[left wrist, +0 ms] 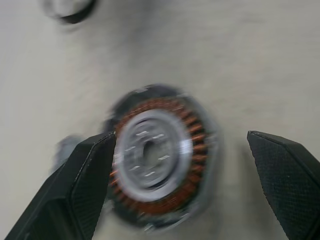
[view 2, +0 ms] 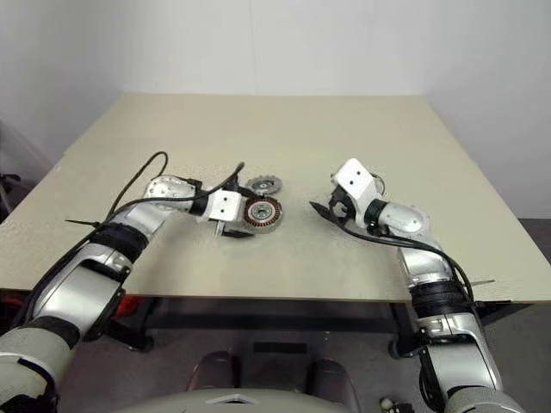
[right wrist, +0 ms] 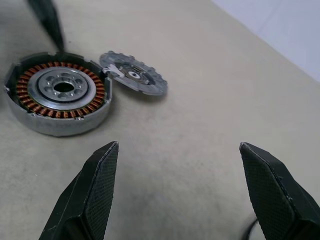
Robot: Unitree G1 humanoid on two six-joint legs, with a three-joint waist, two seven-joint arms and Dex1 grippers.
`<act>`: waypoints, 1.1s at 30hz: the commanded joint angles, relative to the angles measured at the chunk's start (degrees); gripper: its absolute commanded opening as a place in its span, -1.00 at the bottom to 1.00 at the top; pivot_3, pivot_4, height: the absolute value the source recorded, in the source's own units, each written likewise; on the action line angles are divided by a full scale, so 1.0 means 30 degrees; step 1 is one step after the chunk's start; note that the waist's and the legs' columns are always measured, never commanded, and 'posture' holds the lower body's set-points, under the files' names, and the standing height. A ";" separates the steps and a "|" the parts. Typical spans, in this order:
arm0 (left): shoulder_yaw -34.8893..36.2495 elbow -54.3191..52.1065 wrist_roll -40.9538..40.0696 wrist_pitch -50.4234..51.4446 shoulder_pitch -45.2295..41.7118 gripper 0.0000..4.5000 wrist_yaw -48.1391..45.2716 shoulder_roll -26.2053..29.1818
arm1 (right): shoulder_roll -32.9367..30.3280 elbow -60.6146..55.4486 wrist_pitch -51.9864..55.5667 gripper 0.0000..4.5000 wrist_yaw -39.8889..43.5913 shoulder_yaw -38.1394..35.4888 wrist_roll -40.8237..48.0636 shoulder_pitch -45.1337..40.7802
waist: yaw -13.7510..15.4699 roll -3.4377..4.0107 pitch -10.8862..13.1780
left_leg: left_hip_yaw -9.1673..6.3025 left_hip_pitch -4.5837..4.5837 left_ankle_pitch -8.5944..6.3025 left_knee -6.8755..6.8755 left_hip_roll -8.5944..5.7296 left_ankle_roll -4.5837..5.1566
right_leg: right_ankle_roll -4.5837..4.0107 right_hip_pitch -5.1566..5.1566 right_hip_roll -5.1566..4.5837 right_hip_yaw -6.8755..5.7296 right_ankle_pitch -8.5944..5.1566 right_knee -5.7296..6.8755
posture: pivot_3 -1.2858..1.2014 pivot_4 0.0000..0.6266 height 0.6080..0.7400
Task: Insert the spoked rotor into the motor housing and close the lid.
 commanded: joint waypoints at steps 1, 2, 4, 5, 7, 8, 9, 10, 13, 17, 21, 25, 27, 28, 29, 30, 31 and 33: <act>-0.0186 0.1329 0.0071 -0.1537 -0.1434 0.96 -0.1834 0.0056 | -0.0344 -0.1622 0.0329 0.93 -0.0574 -0.0875 0.0471 0.0350 | 0.0050 -0.0001 0.0000 | -0.0001 -0.0001 0.0001 0.0000 0.0003 -0.0002 | -0.0001 0.0000 0.0001 -0.0002 -0.0001 0.0003 | 0.03 -1.00 1.00; -0.0235 0.1719 0.0162 -0.1831 -0.1668 0.96 -0.2103 0.0028 | -0.0364 -0.1789 0.0414 0.93 -0.0653 -0.0931 0.0485 0.0471 | 0.0085 -0.0001 0.0000 | -0.0001 0.0004 0.0001 -0.0001 0.0002 -0.0002 | -0.0001 0.0000 0.0001 -0.0003 -0.0001 0.0002 | 0.03 -1.00 1.00; -0.0336 0.2714 0.0551 -0.2436 -0.2262 0.96 -0.2391 -0.0010 | -0.0338 -0.2153 0.0609 0.93 -0.0918 -0.1042 0.0473 0.0744 | 0.0182 -0.0001 0.0000 | 0.0000 0.0003 0.0002 0.0000 0.0002 -0.0002 | 0.0000 0.0001 -0.0002 -0.0001 0.0000 0.0004 | 0.03 -1.00 1.00; -0.0502 0.3470 0.1051 -0.2806 -0.2804 0.96 -0.2291 0.0043 | -0.0302 -0.2495 0.0759 0.93 -0.1086 -0.1148 0.0501 0.1011 | 0.0251 -0.0002 0.0000 | 0.0001 0.0008 0.0002 0.0001 0.0002 -0.0002 | 0.0000 0.0003 -0.0005 -0.0001 -0.0001 0.0006 | 0.03 -1.00 1.00; -0.0659 0.4693 0.1788 -0.3232 -0.3739 0.96 -0.2019 0.0070 | -0.0244 -0.3091 0.0983 0.93 -0.1365 -0.1282 0.0547 0.1538 | 0.0413 -0.0002 0.0001 | 0.0000 0.0011 0.0002 0.0001 0.0003 -0.0002 | 0.0001 0.0003 -0.0004 -0.0001 -0.0001 0.0007 | 0.03 -1.00 1.00; -0.0695 0.5166 0.2031 -0.3337 -0.4103 0.96 -0.1898 0.0039 | -0.0214 -0.3323 0.1073 0.93 -0.1508 -0.1318 0.0540 0.1778 | 0.0472 -0.0002 0.0001 | 0.0000 0.0010 0.0003 0.0000 0.0002 -0.0003 | 0.0000 0.0003 -0.0004 -0.0001 -0.0001 0.0007 | 0.03 -1.00 1.00; -0.0675 0.5499 0.2157 -0.3447 -0.4324 0.96 -0.1851 -0.0007 | -0.0190 -0.3522 0.1159 0.93 -0.1636 -0.1314 0.0524 0.1952 | 0.0554 -0.0003 0.0001 | 0.0000 0.0009 0.0003 0.0000 0.0002 -0.0003 | 0.0001 0.0005 -0.0006 -0.0001 -0.0001 0.0006 | 0.03 -1.00 1.00; -0.0653 0.5832 0.2302 -0.3529 -0.4561 0.96 -0.1777 -0.0100 | -0.0148 -0.3700 0.1245 0.93 -0.1792 -0.1336 0.0535 0.2113 | 0.0598 -0.0003 0.0001 | -0.0002 0.0007 0.0002 0.0000 0.0004 -0.0002 | 0.0001 0.0005 -0.0013 -0.0001 -0.0001 0.0003 | 0.03 -1.00 1.00; -0.0683 0.6592 0.2769 -0.3695 -0.5103 0.96 -0.1540 -0.0486 | -0.0022 -0.4196 0.1488 0.93 -0.2252 -0.1363 0.0593 0.2461 | 0.0773 -0.0003 0.0001 | -0.0001 0.0007 0.0002 0.0000 0.0003 -0.0001 | 0.0004 0.0006 -0.0041 0.0000 0.0000 0.0003 | 0.03 -1.00 1.00; -0.0688 0.7164 0.3298 -0.3901 -0.5471 0.96 -0.1217 -0.0959 | 0.0104 -0.4633 0.1704 0.93 -0.2710 -0.1343 0.0605 0.2738 | 0.0908 -0.0004 0.0002 | -0.0001 0.0009 0.0002 -0.0001 0.0004 -0.0002 | 0.0004 0.0006 -0.0041 -0.0001 0.0000 0.0005 | 0.03 -1.00 1.00; -0.0680 0.7529 0.3761 -0.3998 -0.5923 0.96 -0.1102 -0.1485 | 0.0170 -0.4845 0.1797 0.93 -0.3084 -0.1363 0.0617 0.2978 | 0.0942 -0.0007 0.0003 | -0.0004 0.0006 0.0002 0.0000 0.0004 -0.0002 | 0.0005 0.0007 -0.0045 -0.0001 0.0000 0.0004 | 0.03 -1.00 1.00; -0.0749 0.7838 0.4296 -0.3954 -0.6217 0.71 -0.0908 -0.1639 | 0.0224 -0.5045 0.1881 0.93 -0.3409 -0.1391 0.0654 0.3131 | 0.0933 -0.0007 0.0004 | -0.0004 0.0006 0.0002 -0.0002 0.0001 -0.0002 | 0.0006 0.0007 -0.0049 -0.0001 0.0000 0.0004 | 0.03 -1.00 1.00; -0.0903 0.7968 0.4721 -0.3898 -0.6340 0.41 -0.0624 -0.1677 | 0.0237 -0.5127 0.1909 0.93 -0.3514 -0.1408 0.0678 0.3201 | 0.0919 -0.0007 0.0004 | -0.0004 0.0009 0.0002 -0.0002 0.0001 -0.0002 | 0.0006 0.0007 -0.0049 -0.0001 0.0000 0.0005 | 0.03 -1.00 1.00; -0.0944 0.8011 0.4888 -0.3886 -0.6377 0.26 -0.0514 -0.1684 | 0.0237 -0.5173 0.1929 0.93 -0.3557 -0.1404 0.0696 0.3229 | 0.0919 -0.0008 0.0004 | -0.0005 0.0008 0.0002 -0.0002 0.0001 -0.0002 | 0.0006 0.0006 -0.0048 -0.0002 0.0000 0.0005 | 0.03 -1.00 1.00; -0.0990 0.8045 0.5062 -0.3896 -0.6412 0.12 -0.0384 -0.1705 | 0.0236 -0.5221 0.1942 0.93 -0.3614 -0.1419 0.0720 0.3270 | 0.0922 -0.0007 0.0004 | -0.0004 0.0009 0.0002 -0.0003 0.0000 -0.0002 | 0.0007 0.0007 -0.0049 -0.0002 0.0000 0.0005 | 0.03 -1.00 1.00; -0.1020 0.8071 0.5192 -0.3924 -0.6433 0.12 -0.0324 -0.1730 | 0.0235 -0.5269 0.1953 0.93 -0.3679 -0.1436 0.0739 0.3315 | 0.0926 -0.0008 0.0004 | -0.0004 0.0008 0.0002 -0.0003 0.0001 -0.0002 | 0.0007 0.0007 -0.0049 -0.0002 0.0000 0.0005 | 0.03 -1.00 1.00; -0.1033 0.8090 0.5281 -0.3958 -0.6443 0.12 -0.0314 -0.1755 | 0.0224 -0.5306 0.1959 0.93 -0.3735 -0.1446 0.0746 0.3348 | 0.0926 -0.0008 0.0004 | -0.0006 0.0007 0.0002 -0.0002 0.0002 -0.0001 | 0.0007 0.0006 -0.0049 -0.0002 0.0000 0.0005 | 0.03 -1.00 1.00; -0.1035 0.8121 0.5373 -0.4042 -0.6404 0.12 -0.0533 -0.1820 | 0.0227 -0.5358 0.1980 0.93 -0.3829 -0.1480 0.0780 0.3399 | 0.0938 -0.0008 0.0004 | -0.0006 0.0006 0.0002 -0.0002 0.0002 -0.0001 | 0.0007 0.0007 -0.0052 -0.0002 0.0000 0.0004 | 0.03 -1.00 1.00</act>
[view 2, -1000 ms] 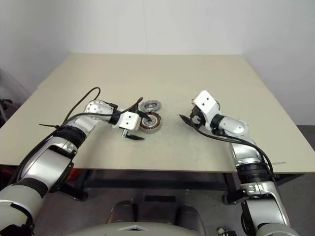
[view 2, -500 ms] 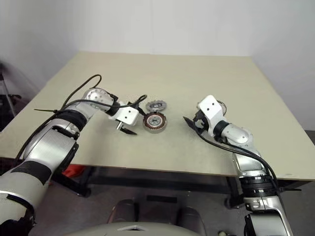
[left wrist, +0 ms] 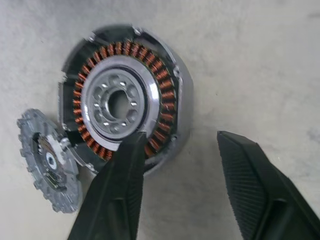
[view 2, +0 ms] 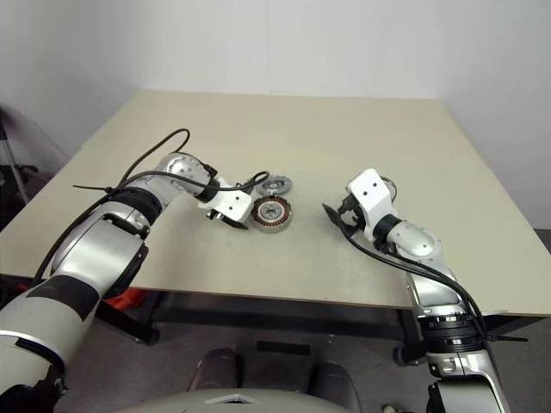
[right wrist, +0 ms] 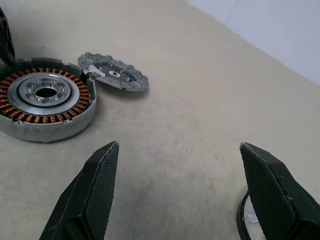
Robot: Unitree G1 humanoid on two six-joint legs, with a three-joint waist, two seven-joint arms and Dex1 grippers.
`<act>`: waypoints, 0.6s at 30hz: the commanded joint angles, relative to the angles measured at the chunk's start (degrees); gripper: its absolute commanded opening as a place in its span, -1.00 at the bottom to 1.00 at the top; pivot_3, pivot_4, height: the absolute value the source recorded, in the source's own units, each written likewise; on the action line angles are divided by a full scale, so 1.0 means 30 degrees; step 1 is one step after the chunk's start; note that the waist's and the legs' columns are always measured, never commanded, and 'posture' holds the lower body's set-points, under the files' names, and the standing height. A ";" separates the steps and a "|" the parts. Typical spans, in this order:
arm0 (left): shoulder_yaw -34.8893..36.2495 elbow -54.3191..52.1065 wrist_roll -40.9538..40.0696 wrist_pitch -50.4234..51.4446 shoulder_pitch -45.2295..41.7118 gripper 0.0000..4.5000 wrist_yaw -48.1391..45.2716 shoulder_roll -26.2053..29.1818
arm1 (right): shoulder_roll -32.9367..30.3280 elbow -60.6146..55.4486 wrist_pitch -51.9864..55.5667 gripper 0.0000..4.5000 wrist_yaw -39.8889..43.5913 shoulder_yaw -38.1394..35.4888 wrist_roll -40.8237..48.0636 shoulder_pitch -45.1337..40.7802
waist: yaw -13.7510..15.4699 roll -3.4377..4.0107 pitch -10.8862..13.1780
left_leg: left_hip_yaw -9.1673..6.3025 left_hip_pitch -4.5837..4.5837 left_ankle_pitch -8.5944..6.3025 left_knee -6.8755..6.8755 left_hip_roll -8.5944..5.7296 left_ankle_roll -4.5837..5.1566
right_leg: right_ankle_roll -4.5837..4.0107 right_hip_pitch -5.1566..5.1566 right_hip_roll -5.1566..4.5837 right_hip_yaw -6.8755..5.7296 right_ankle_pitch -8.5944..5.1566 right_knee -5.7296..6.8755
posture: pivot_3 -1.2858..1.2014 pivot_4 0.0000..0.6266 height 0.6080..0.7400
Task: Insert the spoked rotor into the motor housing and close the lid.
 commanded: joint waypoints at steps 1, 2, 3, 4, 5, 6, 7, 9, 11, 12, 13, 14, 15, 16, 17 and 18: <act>-0.0028 0.0005 0.0194 -0.0339 -0.0746 0.12 -0.0139 -0.0053 | 0.0009 -0.0918 -0.0055 0.93 -0.0366 -0.0611 0.0342 -0.0030 | 0.0009 0.0000 0.0000 | -0.0001 0.0000 0.0000 0.0000 0.0000 0.0000 | 0.0000 0.0000 -0.0002 0.0000 0.0000 0.0000 | 0.03 -1.00 1.00; -0.0031 0.0022 0.0224 -0.0371 -0.0692 0.12 -0.0274 -0.0084 | 0.0001 -0.0936 -0.0045 0.93 -0.0412 -0.0609 0.0355 -0.0017 | 0.0008 0.0000 0.0000 | -0.0001 0.0000 0.0000 0.0000 0.0000 0.0000 | 0.0000 0.0000 -0.0004 0.0000 0.0000 0.0000 | 0.03 -1.00 1.00; -0.0031 0.0043 0.0258 -0.0396 -0.0638 0.12 -0.0411 -0.0118 | -0.0008 -0.0946 -0.0039 0.93 -0.0451 -0.0607 0.0371 -0.0008 | 0.0009 0.0000 0.0000 | -0.0001 0.0000 0.0000 0.0000 -0.0001 0.0000 | 0.0000 0.0000 -0.0005 0.0000 0.0000 0.0000 | 0.03 -1.00 1.00; -0.0061 0.0060 0.0328 -0.0453 -0.0594 0.12 -0.0506 -0.0149 | -0.0019 -0.0942 -0.0042 0.93 -0.0491 -0.0602 0.0384 0.0002 | 0.0009 0.0000 0.0000 | -0.0001 0.0000 0.0000 0.0000 -0.0001 0.0001 | 0.0000 0.0000 -0.0006 0.0000 0.0000 0.0000 | 0.03 -1.00 1.00; -0.0089 0.0084 0.0387 -0.0499 -0.0566 0.12 -0.0624 -0.0167 | -0.0019 -0.0934 -0.0032 0.93 -0.0533 -0.0584 0.0386 -0.0008 | 0.0011 0.0000 0.0000 | -0.0001 0.0000 0.0000 0.0000 0.0000 0.0000 | 0.0000 0.0000 -0.0006 0.0000 0.0000 0.0001 | 0.03 -1.00 1.00; -0.0104 0.0102 0.0426 -0.0532 -0.0555 0.12 -0.0696 -0.0175 | -0.0020 -0.0929 -0.0025 0.93 -0.0559 -0.0569 0.0388 -0.0016 | 0.0012 0.0000 0.0000 | 0.0000 -0.0001 0.0000 0.0000 -0.0001 0.0001 | 0.0000 0.0000 -0.0006 -0.0001 0.0000 0.0001 | 0.03 -1.00 1.00; -0.0159 0.0130 0.0501 -0.0588 -0.0557 0.12 -0.0743 -0.0185 | 0.0001 -0.0922 -0.0013 0.93 -0.0595 -0.0545 0.0385 -0.0034 | 0.0012 0.0000 0.0000 | 0.0000 0.0000 0.0000 0.0000 -0.0001 0.0001 | 0.0000 0.0000 -0.0006 0.0000 0.0000 0.0001 | 0.03 -1.00 1.00; -0.0405 0.0208 0.0818 -0.0607 -0.0627 0.12 -0.0613 -0.0257 | 0.0066 -0.1017 0.0021 0.93 -0.0691 -0.0514 0.0384 0.0014 | 0.0011 0.0001 0.0000 | -0.0001 0.0000 0.0000 0.0000 -0.0001 0.0001 | 0.0000 0.0000 -0.0006 -0.0001 0.0001 0.0002 | 0.03 -1.00 1.00; -0.0610 0.0309 0.1149 -0.0469 -0.0735 0.12 -0.0298 -0.0379 | 0.0128 -0.1140 0.0043 0.93 -0.0809 -0.0526 0.0402 0.0127 | 0.0015 0.0000 0.0000 | -0.0001 0.0003 0.0000 0.0000 -0.0001 0.0001 | 0.0000 0.0005 -0.0008 0.0000 0.0001 0.0002 | 0.03 -1.00 1.00; -0.0666 0.0356 0.1265 -0.0391 -0.0782 0.12 -0.0141 -0.0431 | 0.0167 -0.1199 0.0066 0.93 -0.0887 -0.0534 0.0417 0.0182 | 0.0017 0.0000 0.0000 | -0.0002 0.0006 0.0000 0.0000 -0.0001 0.0001 | 0.0000 0.0010 -0.0009 -0.0001 0.0000 0.0002 | 0.03 -1.00 1.00; -0.0736 0.0398 0.1391 -0.0328 -0.0837 0.12 0.0015 -0.0480 | 0.0191 -0.1264 0.0088 0.93 -0.0969 -0.0540 0.0409 0.0248 | 0.0017 0.0000 0.0000 | -0.0002 0.0011 0.0001 0.0000 -0.0004 0.0001 | 0.0001 0.0015 -0.0019 -0.0001 0.0000 0.0002 | 0.03 -1.00 1.00; -0.0796 0.0434 0.1507 -0.0289 -0.0885 0.12 0.0147 -0.0525 | 0.0204 -0.1318 0.0101 0.93 -0.1023 -0.0550 0.0406 0.0306 | 0.0016 0.0000 0.0000 | -0.0002 0.0015 0.0001 0.0000 -0.0006 0.0001 | 0.0001 0.0019 -0.0024 -0.0001 0.0000 0.0003 | 0.03 -1.00 1.00; -0.0847 0.0468 0.1608 -0.0274 -0.0926 0.12 0.0251 -0.0567 | 0.0208 -0.1368 0.0109 0.93 -0.1051 -0.0568 0.0410 0.0357 | 0.0020 0.0000 0.0000 | -0.0001 0.0020 0.0001 0.0000 -0.0009 0.0002 | 0.0002 0.0024 -0.0028 -0.0001 0.0000 0.0003 | 0.03 -1.00 1.00; -0.0884 0.0503 0.1693 -0.0263 -0.0961 0.12 0.0333 -0.0607 | 0.0211 -0.1416 0.0116 0.93 -0.1100 -0.0594 0.0399 0.0402 | 0.0025 0.0000 0.0000 | -0.0001 0.0024 0.0001 0.0000 -0.0014 0.0002 | 0.0005 0.0030 -0.0036 -0.0002 0.0000 0.0003 | 0.03 -1.00 1.00; -0.0895 0.0537 0.1763 -0.0260 -0.0991 0.04 0.0383 -0.0648 | 0.0218 -0.1446 0.0128 0.93 -0.1174 -0.0639 0.0392 0.0426 | 0.0026 0.0000 0.0000 | -0.0002 0.0029 0.0001 0.0000 -0.0015 0.0003 | 0.0007 0.0037 -0.0041 -0.0001 0.0000 0.0003 | 0.03 -1.00 1.00; -0.0893 0.0565 0.1819 -0.0253 -0.1014 -0.05 0.0426 -0.0687 | 0.0213 -0.1458 0.0133 0.93 -0.1234 -0.0672 0.0391 0.0440 | 0.0030 0.0000 0.0000 | -0.0001 0.0034 0.0002 0.0000 -0.0017 0.0004 | 0.0009 0.0043 -0.0043 -0.0002 0.0000 0.0002 | 0.03 -1.00 1.00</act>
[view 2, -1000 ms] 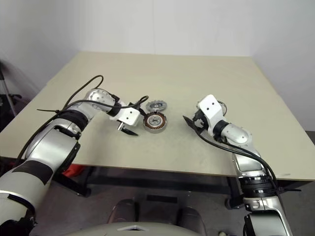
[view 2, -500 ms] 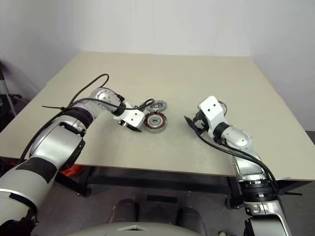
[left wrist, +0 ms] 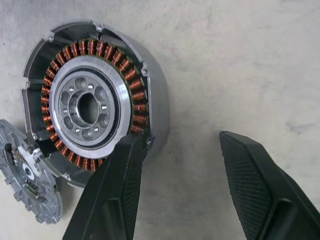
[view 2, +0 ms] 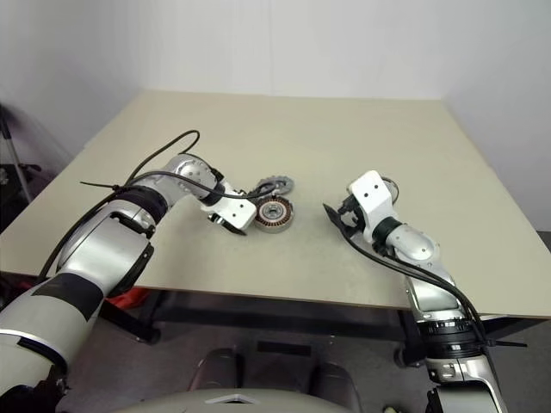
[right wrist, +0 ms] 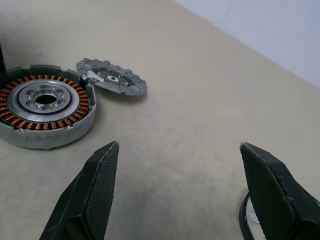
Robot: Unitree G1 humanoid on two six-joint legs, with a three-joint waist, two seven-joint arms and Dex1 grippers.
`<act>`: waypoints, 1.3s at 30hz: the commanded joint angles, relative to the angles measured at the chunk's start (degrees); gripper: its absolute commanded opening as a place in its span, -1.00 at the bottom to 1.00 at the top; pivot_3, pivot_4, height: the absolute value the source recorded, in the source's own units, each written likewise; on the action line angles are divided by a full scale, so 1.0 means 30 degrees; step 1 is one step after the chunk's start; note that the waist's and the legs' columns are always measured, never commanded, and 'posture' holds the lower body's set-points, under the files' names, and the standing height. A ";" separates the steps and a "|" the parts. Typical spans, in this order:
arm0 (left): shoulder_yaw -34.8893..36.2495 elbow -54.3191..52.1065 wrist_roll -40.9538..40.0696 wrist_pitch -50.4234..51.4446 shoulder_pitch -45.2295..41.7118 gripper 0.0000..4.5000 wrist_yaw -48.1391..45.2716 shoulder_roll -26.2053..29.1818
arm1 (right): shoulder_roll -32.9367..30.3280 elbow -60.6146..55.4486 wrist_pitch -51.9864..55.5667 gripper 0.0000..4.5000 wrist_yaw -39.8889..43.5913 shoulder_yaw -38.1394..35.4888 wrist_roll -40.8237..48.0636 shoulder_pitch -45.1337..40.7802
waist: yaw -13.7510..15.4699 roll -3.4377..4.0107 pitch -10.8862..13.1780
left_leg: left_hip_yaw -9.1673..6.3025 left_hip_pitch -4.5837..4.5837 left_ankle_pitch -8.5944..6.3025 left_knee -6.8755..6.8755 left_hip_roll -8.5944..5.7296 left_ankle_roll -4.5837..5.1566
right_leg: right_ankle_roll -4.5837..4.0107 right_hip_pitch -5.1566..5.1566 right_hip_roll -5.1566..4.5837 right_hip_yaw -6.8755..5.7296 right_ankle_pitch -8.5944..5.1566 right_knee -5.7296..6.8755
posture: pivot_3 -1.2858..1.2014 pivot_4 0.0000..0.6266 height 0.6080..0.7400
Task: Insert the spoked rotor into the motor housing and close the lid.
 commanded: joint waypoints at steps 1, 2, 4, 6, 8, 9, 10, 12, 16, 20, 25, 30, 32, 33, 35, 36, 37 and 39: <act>-0.0182 0.0066 0.0336 0.0111 -0.0575 -0.14 0.0327 -0.0156 | -0.0033 -0.1061 -0.0022 0.93 -0.0368 -0.0679 0.0263 -0.0127 | 0.0005 0.0000 0.0000 | 0.0000 0.0004 0.0001 0.0000 0.0000 0.0001 | 0.0001 0.0007 -0.0001 -0.0001 0.0000 0.0000 | 0.03 -1.00 1.00; -0.0154 0.0088 0.0333 0.0127 -0.0586 -0.28 0.0283 -0.0193 | -0.0050 -0.1054 -0.0033 0.93 -0.0402 -0.0689 0.0267 -0.0119 | 0.0008 -0.0001 0.0000 | 0.0000 0.0008 0.0002 0.0000 0.0001 0.0002 | 0.0001 0.0008 0.0000 -0.0001 0.0000 0.0000 | 0.03 -1.00 1.00; -0.0134 0.0109 0.0346 0.0130 -0.0602 -0.59 0.0300 -0.0231 | -0.0064 -0.1057 -0.0046 0.93 -0.0449 -0.0702 0.0264 -0.0108 | 0.0014 0.0000 0.0000 | -0.0001 0.0008 0.0002 -0.0001 0.0002 0.0002 | 0.0001 0.0008 0.0001 -0.0002 0.0000 0.0000 | 0.03 -1.00 1.00; -0.0151 0.0111 0.0398 0.0127 -0.0619 -0.92 0.0420 -0.0230 | -0.0055 -0.1062 -0.0052 0.93 -0.0483 -0.0712 0.0248 -0.0114 | 0.0002 0.0000 0.0000 | 0.0000 0.0007 0.0001 -0.0009 0.0002 0.0006 | 0.0001 0.0007 0.0002 -0.0002 0.0000 -0.0006 | 0.03 -1.00 1.00; -0.0195 0.0109 0.0523 0.0109 -0.0631 -0.99 0.0640 -0.0207 | -0.0040 -0.1039 -0.0057 0.93 -0.0510 -0.0715 0.0227 -0.0148 | -0.0007 -0.0001 0.0000 | 0.0002 0.0000 0.0000 -0.0013 0.0001 0.0006 | 0.0001 -0.0001 0.0002 -0.0002 0.0000 -0.0012 | 0.03 -1.00 1.00; -0.0203 0.0112 0.0560 0.0075 -0.0601 -0.99 0.0673 -0.0177 | -0.0022 -0.0989 -0.0063 0.93 -0.0534 -0.0698 0.0206 -0.0215 | -0.0005 0.0000 0.0000 | 0.0001 -0.0002 0.0000 -0.0013 0.0003 0.0006 | 0.0001 -0.0003 0.0003 -0.0004 0.0000 -0.0011 | 0.03 -1.00 1.00; -0.0199 0.0114 0.0579 0.0046 -0.0579 -0.99 0.0659 -0.0159 | -0.0023 -0.0954 -0.0061 0.93 -0.0540 -0.0700 0.0204 -0.0276 | -0.0005 0.0000 0.0000 | 0.0001 -0.0002 0.0000 -0.0014 0.0002 0.0007 | 0.0001 -0.0003 0.0002 -0.0004 0.0000 -0.0012 | 0.03 -1.00 1.00; -0.0178 0.0117 0.0588 -0.0001 -0.0541 -0.99 0.0599 -0.0131 | -0.0026 -0.0881 -0.0074 0.93 -0.0550 -0.0692 0.0195 -0.0363 | -0.0005 -0.0001 0.0000 | 0.0001 0.0000 0.0000 -0.0013 0.0002 0.0008 | 0.0001 -0.0002 0.0003 -0.0004 0.0000 -0.0011 | 0.03 -1.00 1.00; -0.0062 0.0133 0.0487 -0.0035 -0.0500 -0.99 0.0358 -0.0067 | -0.0028 -0.0695 -0.0142 0.93 -0.0579 -0.0628 0.0154 -0.0469 | -0.0007 -0.0001 0.0000 | 0.0001 0.0003 0.0000 -0.0013 0.0003 0.0007 | 0.0002 -0.0002 0.0003 -0.0004 -0.0001 -0.0010 | 0.03 -1.00 1.00; 0.0008 0.0142 0.0436 -0.0018 -0.0517 -0.99 0.0295 -0.0009 | -0.0025 -0.0633 -0.0136 0.93 -0.0610 -0.0572 0.0137 -0.0503 | -0.0016 0.0000 0.0000 | 0.0001 0.0001 0.0000 -0.0014 0.0003 0.0008 | 0.0001 -0.0003 0.0003 -0.0004 0.0000 -0.0011 | 0.03 -1.00 1.00; 0.0079 0.0055 0.0440 -0.0138 -0.0943 -0.99 0.0840 -0.0093 | -0.0066 -0.0714 -0.0130 0.93 -0.0569 -0.0665 0.0227 -0.0452 | -0.0018 -0.0001 0.0000 | 0.0002 0.0002 -0.0001 -0.0014 0.0003 0.0009 | 0.0001 -0.0002 0.0002 -0.0004 0.0000 -0.0011 | 0.03 -1.00 1.00; 0.0101 -0.0110 0.0470 -0.0891 -0.1918 -0.99 0.1167 -0.0469 | -0.0033 -0.0795 -0.0131 0.93 -0.0816 -0.0929 0.0284 -0.0537 | -0.0002 -0.0007 0.0005 | 0.0000 -0.0015 0.0000 -0.0014 0.0003 0.0008 | 0.0001 -0.0014 0.0002 -0.0005 0.0000 -0.0012 | 0.03 -1.00 1.00; 0.0063 -0.0101 0.0602 -0.1065 -0.2264 -0.99 0.1353 -0.0703 | -0.0009 -0.0777 -0.0157 0.93 -0.0868 -0.0939 0.0269 -0.0536 | 0.0036 -0.0008 0.0006 | -0.0002 -0.0041 0.0000 -0.0013 0.0002 0.0008 | 0.0001 -0.0032 0.0000 -0.0007 0.0000 -0.0014 | 0.03 -1.00 1.00; 0.0021 -0.0090 0.0688 -0.1149 -0.2424 -0.99 0.1487 -0.0819 | 0.0008 -0.0774 -0.0167 0.93 -0.0890 -0.0932 0.0254 -0.0532 | 0.0042 -0.0009 0.0006 | -0.0003 -0.0049 0.0000 -0.0012 0.0002 0.0009 | 0.0001 -0.0035 -0.0001 -0.0008 0.0001 -0.0016 | 0.03 -1.00 1.00; -0.0104 -0.0050 0.0920 -0.1298 -0.2725 -0.99 0.1777 -0.1024 | 0.0043 -0.0834 -0.0153 0.93 -0.0967 -0.0918 0.0212 -0.0495 | 0.0051 -0.0009 0.0006 | -0.0004 -0.0062 0.0000 -0.0013 0.0002 0.0009 | 0.0001 -0.0036 -0.0001 -0.0015 0.0000 -0.0030 | 0.03 -1.00 1.00; -0.0148 -0.0019 0.1010 -0.1342 -0.2825 -0.99 0.1880 -0.1088 | 0.0061 -0.0871 -0.0144 0.93 -0.1005 -0.0912 0.0194 -0.0472 | 0.0046 -0.0008 0.0006 | -0.0004 -0.0068 0.0000 -0.0012 0.0002 0.0009 | 0.0001 -0.0039 -0.0001 -0.0016 0.0000 -0.0037 | 0.03 -1.00 1.00; -0.0201 0.0022 0.1093 -0.1340 -0.2959 -0.99 0.2003 -0.1213 | 0.0094 -0.0939 -0.0122 0.93 -0.1089 -0.0916 0.0152 -0.0429 | 0.0045 -0.0008 0.0006 | -0.0004 -0.0071 0.0000 -0.0012 0.0002 0.0008 | 0.0001 -0.0039 -0.0001 -0.0016 0.0000 -0.0044 | 0.03 -1.00 1.00; -0.0420 0.0100 0.1365 -0.1321 -0.3242 -0.99 0.2380 -0.1608 | 0.0111 -0.1097 -0.0075 0.93 -0.1241 -0.0983 0.0125 -0.0330 | 0.0045 -0.0009 0.0006 | -0.0004 -0.0079 0.0001 -0.0014 0.0002 0.0007 | 0.0002 -0.0044 0.0000 -0.0017 0.0000 -0.0053 | 0.03 -1.00 1.00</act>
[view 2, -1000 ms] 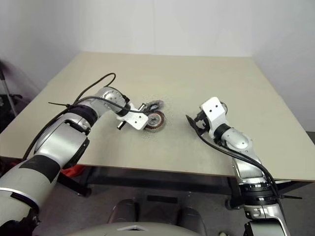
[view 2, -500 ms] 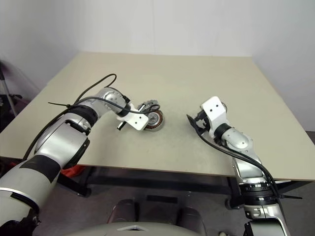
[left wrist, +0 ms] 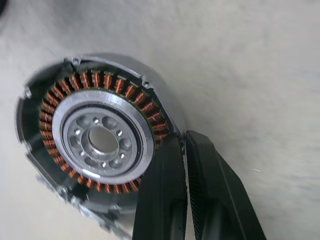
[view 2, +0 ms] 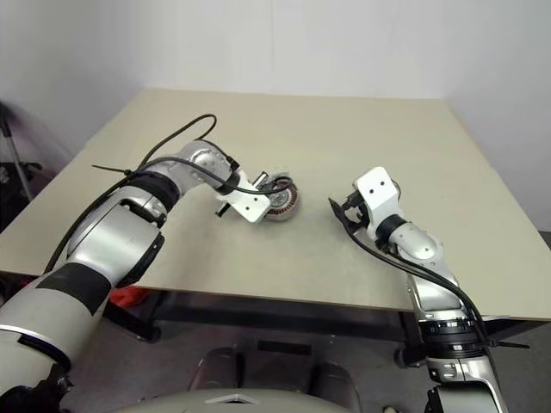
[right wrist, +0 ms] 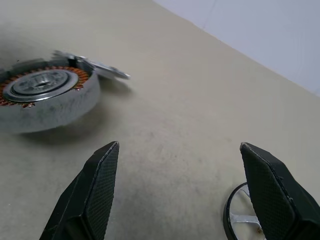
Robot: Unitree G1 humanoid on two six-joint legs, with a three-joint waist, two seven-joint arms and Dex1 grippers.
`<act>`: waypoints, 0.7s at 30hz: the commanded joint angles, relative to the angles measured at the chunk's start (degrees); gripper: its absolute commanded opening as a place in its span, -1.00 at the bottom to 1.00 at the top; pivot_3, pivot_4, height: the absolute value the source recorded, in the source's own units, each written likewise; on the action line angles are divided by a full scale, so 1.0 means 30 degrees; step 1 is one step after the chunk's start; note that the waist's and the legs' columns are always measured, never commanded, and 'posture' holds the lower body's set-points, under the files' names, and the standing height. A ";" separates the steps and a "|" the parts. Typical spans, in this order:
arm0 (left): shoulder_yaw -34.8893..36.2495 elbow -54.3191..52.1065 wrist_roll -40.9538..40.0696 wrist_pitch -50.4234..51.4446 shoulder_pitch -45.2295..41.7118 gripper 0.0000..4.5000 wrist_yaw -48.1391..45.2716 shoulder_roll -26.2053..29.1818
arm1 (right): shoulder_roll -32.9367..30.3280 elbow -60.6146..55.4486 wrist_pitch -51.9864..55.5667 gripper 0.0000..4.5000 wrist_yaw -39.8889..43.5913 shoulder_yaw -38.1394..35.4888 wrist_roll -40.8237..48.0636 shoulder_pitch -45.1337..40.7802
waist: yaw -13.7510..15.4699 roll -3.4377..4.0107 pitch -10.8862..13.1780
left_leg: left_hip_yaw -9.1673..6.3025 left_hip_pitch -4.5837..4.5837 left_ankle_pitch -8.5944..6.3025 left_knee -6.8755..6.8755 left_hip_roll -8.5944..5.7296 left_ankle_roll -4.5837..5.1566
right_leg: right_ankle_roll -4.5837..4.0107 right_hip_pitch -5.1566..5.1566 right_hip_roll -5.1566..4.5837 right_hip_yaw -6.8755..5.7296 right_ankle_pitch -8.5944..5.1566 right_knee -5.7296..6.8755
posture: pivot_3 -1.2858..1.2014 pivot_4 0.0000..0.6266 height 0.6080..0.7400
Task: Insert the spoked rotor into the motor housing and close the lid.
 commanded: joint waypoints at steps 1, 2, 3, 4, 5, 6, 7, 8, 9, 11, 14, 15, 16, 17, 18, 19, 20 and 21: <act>-0.0156 -0.0087 0.0248 -0.0244 -0.1316 -0.99 0.0924 -0.0442 | 0.0018 -0.0971 -0.0062 0.93 -0.0446 -0.0598 0.0101 -0.0198 | 0.0001 -0.0001 0.0000 | 0.0000 -0.0007 0.0000 0.0000 0.0000 0.0000 | 0.0001 -0.0003 0.0000 -0.0001 0.0000 -0.0002 | 0.03 -1.00 1.00; -0.0284 -0.0053 0.0375 -0.0260 -0.1355 -0.99 0.1046 -0.0653 | 0.0013 -0.1019 -0.0037 0.93 -0.0560 -0.0652 0.0066 -0.0153 | 0.0000 -0.0001 0.0000 | 0.0000 -0.0012 0.0000 0.0000 -0.0001 0.0000 | 0.0001 -0.0003 -0.0002 -0.0002 0.0000 -0.0004 | 0.03 -1.00 1.00; -0.0380 -0.0023 0.0474 -0.0287 -0.1360 -0.99 0.1129 -0.0804 | 0.0012 -0.1064 -0.0016 0.93 -0.0645 -0.0682 0.0040 -0.0110 | 0.0002 -0.0001 0.0001 | 0.0000 -0.0011 0.0000 0.0000 -0.0002 0.0000 | 0.0002 -0.0003 -0.0002 -0.0002 0.0000 -0.0006 | 0.03 -1.00 1.00; -0.0492 0.0003 0.0601 -0.0353 -0.1349 -0.99 0.1208 -0.0954 | 0.0015 -0.1155 0.0017 0.93 -0.0736 -0.0697 0.0017 -0.0043 | 0.0003 -0.0001 0.0001 | 0.0000 -0.0011 0.0000 0.0000 -0.0002 0.0000 | 0.0002 -0.0003 -0.0001 -0.0002 0.0000 -0.0008 | 0.03 -1.00 1.00; -0.0614 0.0025 0.0726 -0.0411 -0.1320 -0.99 0.1270 -0.1181 | 0.0011 -0.1284 0.0055 0.93 -0.0833 -0.0742 0.0020 0.0065 | 0.0003 -0.0001 0.0001 | 0.0001 -0.0011 0.0000 0.0000 -0.0002 0.0000 | 0.0003 -0.0004 -0.0001 -0.0003 0.0000 -0.0008 | 0.03 -1.00 1.00; -0.0715 0.0048 0.0814 -0.0480 -0.1290 -0.99 0.1281 -0.1360 | 0.0011 -0.1443 0.0103 0.93 -0.0924 -0.0768 0.0026 0.0185 | 0.0002 -0.0001 0.0001 | 0.0000 -0.0011 0.0000 -0.0001 -0.0001 0.0000 | 0.0003 -0.0004 0.0000 -0.0004 0.0000 -0.0007 | 0.03 -1.00 1.00; -0.0832 0.0068 0.0904 -0.0557 -0.1253 -0.99 0.1323 -0.1586 | -0.0002 -0.1611 0.0159 0.93 -0.1020 -0.0829 0.0042 0.0336 | 0.0005 -0.0001 0.0001 | 0.0000 -0.0012 0.0000 -0.0001 -0.0001 0.0001 | 0.0003 -0.0004 0.0000 -0.0004 0.0000 -0.0009 | 0.03 -1.00 1.00; -0.0920 0.0089 0.0950 -0.0647 -0.1216 -0.99 0.1315 -0.1769 | -0.0008 -0.1788 0.0235 0.93 -0.1125 -0.0884 0.0045 0.0481 | 0.0006 -0.0002 0.0001 | 0.0000 -0.0012 -0.0001 -0.0001 -0.0002 0.0001 | 0.0004 -0.0004 0.0000 -0.0004 0.0000 -0.0012 | 0.03 -1.00 1.00; -0.1043 0.0107 0.1017 -0.0767 -0.1168 -0.99 0.1286 -0.1965 | -0.0021 -0.1948 0.0313 0.93 -0.1251 -0.0968 0.0038 0.0631 | 0.0010 -0.0002 0.0001 | 0.0000 -0.0016 0.0000 -0.0001 -0.0002 0.0002 | 0.0005 -0.0005 -0.0001 -0.0004 0.0001 -0.0012 | 0.03 -1.00 1.00; -0.1220 0.0134 0.1118 -0.1011 -0.1052 -0.99 0.1216 -0.2318 | -0.0056 -0.2287 0.0460 0.93 -0.1426 -0.1089 0.0058 0.0930 | 0.0017 -0.0002 0.0002 | 0.0000 -0.0023 -0.0001 0.0000 -0.0002 0.0003 | 0.0006 -0.0007 -0.0002 -0.0004 0.0002 -0.0017 | 0.03 -1.00 1.00; -0.1342 0.0157 0.1208 -0.1262 -0.0931 -0.99 0.1203 -0.2721 | -0.0091 -0.2826 0.0688 0.93 -0.1592 -0.1166 0.0055 0.1361 | 0.0035 -0.0003 0.0002 | 0.0000 -0.0024 -0.0010 -0.0001 -0.0003 0.0019 | 0.0007 -0.0007 -0.0003 -0.0006 0.0002 -0.0021 | 0.03 -1.00 1.00; -0.1398 0.0165 0.1221 -0.1303 -0.0909 -0.99 0.1232 -0.2823 | -0.0091 -0.2990 0.0767 0.93 -0.1646 -0.1207 0.0056 0.1507 | 0.0042 -0.0003 0.0002 | 0.0000 -0.0023 -0.0014 0.0000 -0.0003 0.0025 | 0.0007 -0.0007 -0.0003 -0.0006 0.0002 -0.0020 | 0.03 -1.00 1.00; -0.1459 0.0172 0.1218 -0.1333 -0.0890 -0.99 0.1258 -0.2900 | -0.0092 -0.3156 0.0842 0.93 -0.1682 -0.1251 0.0067 0.1647 | 0.0038 -0.0003 0.0002 | 0.0000 -0.0023 -0.0014 -0.0001 -0.0002 0.0026 | 0.0007 -0.0007 -0.0003 -0.0007 0.0002 -0.0021 | 0.03 -1.00 1.00; -0.1517 0.0180 0.1225 -0.1356 -0.0873 -0.99 0.1279 -0.2945 | -0.0090 -0.3302 0.0917 0.93 -0.1721 -0.1282 0.0062 0.1765 | 0.0029 -0.0003 0.0002 | 0.0000 -0.0020 -0.0014 -0.0001 -0.0002 0.0027 | 0.0008 -0.0007 -0.0003 -0.0006 0.0003 -0.0020 | 0.03 -1.00 1.00; -0.1589 0.0193 0.1265 -0.1357 -0.0845 -0.99 0.1328 -0.2986 | -0.0087 -0.3430 0.0984 0.93 -0.1756 -0.1318 0.0053 0.1867 | 0.0026 -0.0002 0.0001 | 0.0000 -0.0019 -0.0015 -0.0001 -0.0002 0.0027 | 0.0008 -0.0007 -0.0003 -0.0007 0.0003 -0.0020 | 0.03 -1.00 1.00; -0.1639 0.0211 0.1288 -0.1345 -0.0817 -0.99 0.1321 -0.3011 | -0.0081 -0.3552 0.1052 0.93 -0.1775 -0.1351 0.0049 0.1947 | 0.0026 -0.0002 0.0002 | 0.0000 -0.0018 -0.0015 -0.0001 -0.0002 0.0029 | 0.0009 -0.0007 -0.0003 -0.0007 0.0002 -0.0020 | 0.03 -1.00 1.00; -0.1675 0.0258 0.1288 -0.1250 -0.0770 -0.99 0.1152 -0.3028 | -0.0071 -0.3659 0.1124 0.93 -0.1794 -0.1385 0.0045 0.2004 | 0.0021 -0.0002 0.0001 | 0.0000 -0.0017 -0.0016 -0.0002 -0.0001 0.0031 | 0.0009 -0.0007 -0.0002 -0.0007 0.0002 -0.0019 | 0.03 -1.00 1.00; -0.1755 0.0280 0.1345 -0.1201 -0.0729 -0.88 0.1171 -0.3025 | -0.0063 -0.3756 0.1194 0.93 -0.1806 -0.1419 0.0047 0.2050 | 0.0016 -0.0002 0.0001 | 0.0000 -0.0015 -0.0017 -0.0002 0.0000 0.0032 | 0.0010 -0.0007 -0.0001 -0.0007 0.0003 -0.0018 | 0.03 -1.00 1.00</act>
